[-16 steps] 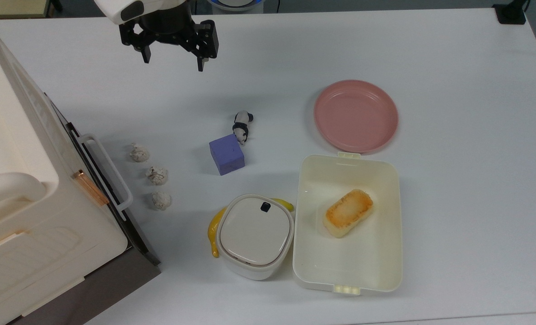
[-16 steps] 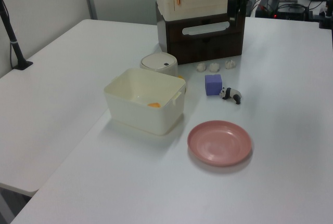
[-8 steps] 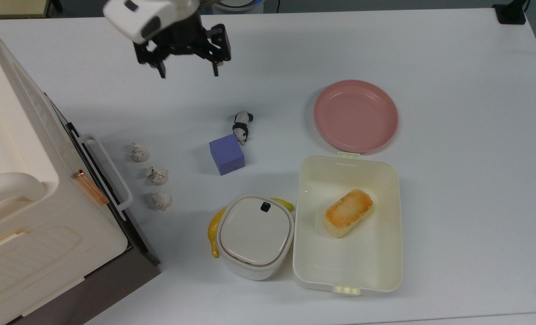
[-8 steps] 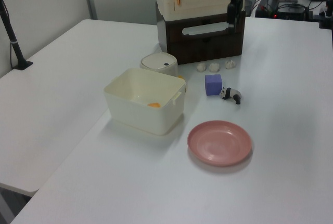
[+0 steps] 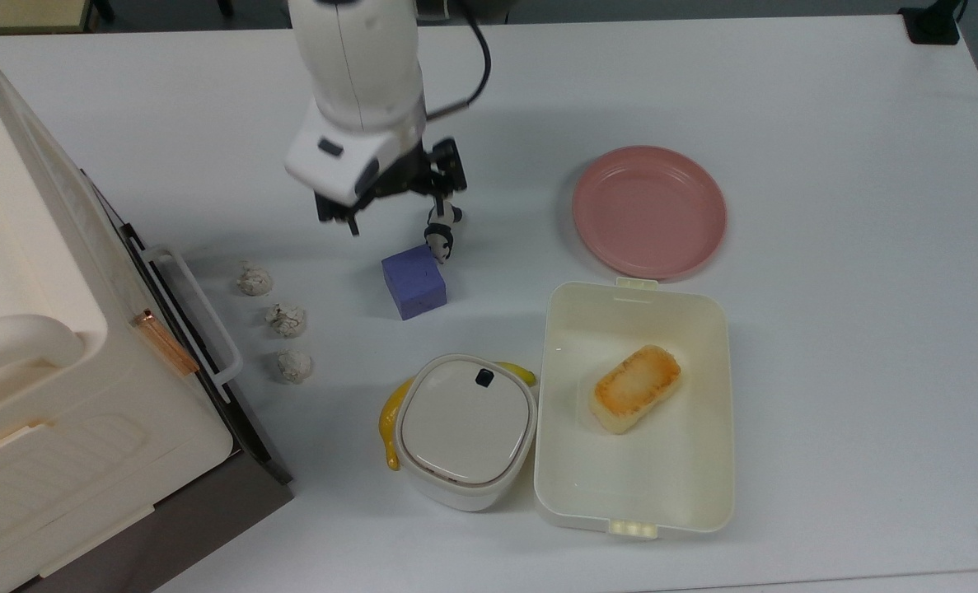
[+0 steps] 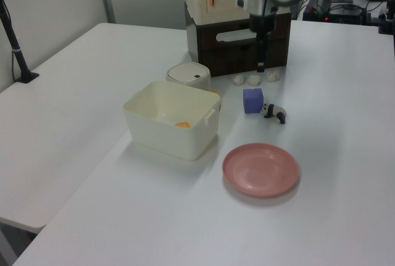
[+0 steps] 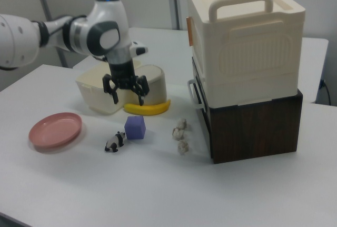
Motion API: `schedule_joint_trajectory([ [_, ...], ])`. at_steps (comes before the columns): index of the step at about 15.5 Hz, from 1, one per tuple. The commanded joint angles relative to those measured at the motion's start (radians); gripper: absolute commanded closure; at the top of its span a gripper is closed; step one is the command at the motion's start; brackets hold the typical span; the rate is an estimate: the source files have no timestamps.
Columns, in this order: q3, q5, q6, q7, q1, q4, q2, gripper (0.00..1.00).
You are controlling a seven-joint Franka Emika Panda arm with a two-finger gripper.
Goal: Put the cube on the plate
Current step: 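Move the open gripper over the purple cube beside the panda figurine, then lower the gripper around the purple cube and close on it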
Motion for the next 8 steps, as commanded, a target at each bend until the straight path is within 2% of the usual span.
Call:
schedule_joint_trajectory([
  [1,-0.005,-0.025,0.061,-0.015,0.029,-0.006,0.054,0.00],
  [8,-0.007,-0.060,0.103,-0.003,0.051,-0.008,0.141,0.00],
])
